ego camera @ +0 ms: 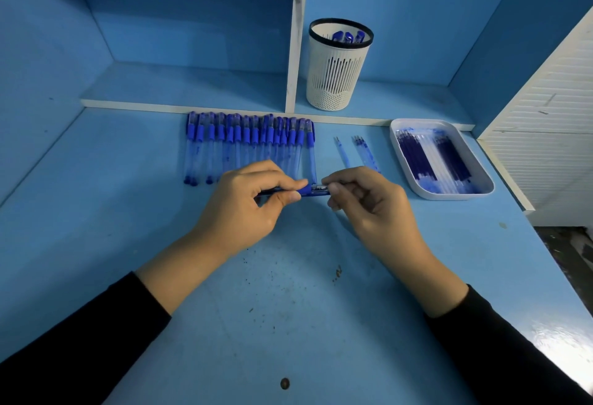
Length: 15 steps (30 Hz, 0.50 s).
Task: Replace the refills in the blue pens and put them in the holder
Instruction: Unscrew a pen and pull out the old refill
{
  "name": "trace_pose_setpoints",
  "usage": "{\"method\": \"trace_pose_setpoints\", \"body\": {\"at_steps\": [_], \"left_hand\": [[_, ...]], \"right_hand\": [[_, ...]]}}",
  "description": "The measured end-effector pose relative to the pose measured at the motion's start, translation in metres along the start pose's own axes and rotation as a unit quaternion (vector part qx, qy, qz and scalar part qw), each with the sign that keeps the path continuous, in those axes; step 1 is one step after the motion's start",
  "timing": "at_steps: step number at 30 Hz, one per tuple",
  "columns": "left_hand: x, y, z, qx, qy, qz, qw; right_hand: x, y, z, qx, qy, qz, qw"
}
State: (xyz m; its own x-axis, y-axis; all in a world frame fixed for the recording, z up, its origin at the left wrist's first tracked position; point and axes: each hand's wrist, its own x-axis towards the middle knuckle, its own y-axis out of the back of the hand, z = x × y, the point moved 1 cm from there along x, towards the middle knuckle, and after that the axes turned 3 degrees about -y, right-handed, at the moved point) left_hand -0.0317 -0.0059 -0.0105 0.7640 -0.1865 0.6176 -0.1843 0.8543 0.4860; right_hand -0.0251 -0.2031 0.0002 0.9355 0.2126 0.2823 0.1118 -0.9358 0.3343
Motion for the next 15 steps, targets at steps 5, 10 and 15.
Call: {"method": "trace_pose_setpoints", "body": {"at_steps": [5,10,15], "left_hand": [[-0.001,-0.004,0.002,-0.008,0.000,0.010,1.000],[0.005,-0.004,-0.001,0.005,-0.012,0.016,1.000],[0.012,-0.005,0.006,-0.029,-0.013,0.049,0.998]], "right_hand": [[0.000,-0.001,-0.002,0.018,0.001,0.006,1.000],[-0.002,-0.009,-0.004,0.002,0.002,0.045,0.999],[-0.001,-0.005,-0.014,0.121,0.018,0.088,0.989]]}}
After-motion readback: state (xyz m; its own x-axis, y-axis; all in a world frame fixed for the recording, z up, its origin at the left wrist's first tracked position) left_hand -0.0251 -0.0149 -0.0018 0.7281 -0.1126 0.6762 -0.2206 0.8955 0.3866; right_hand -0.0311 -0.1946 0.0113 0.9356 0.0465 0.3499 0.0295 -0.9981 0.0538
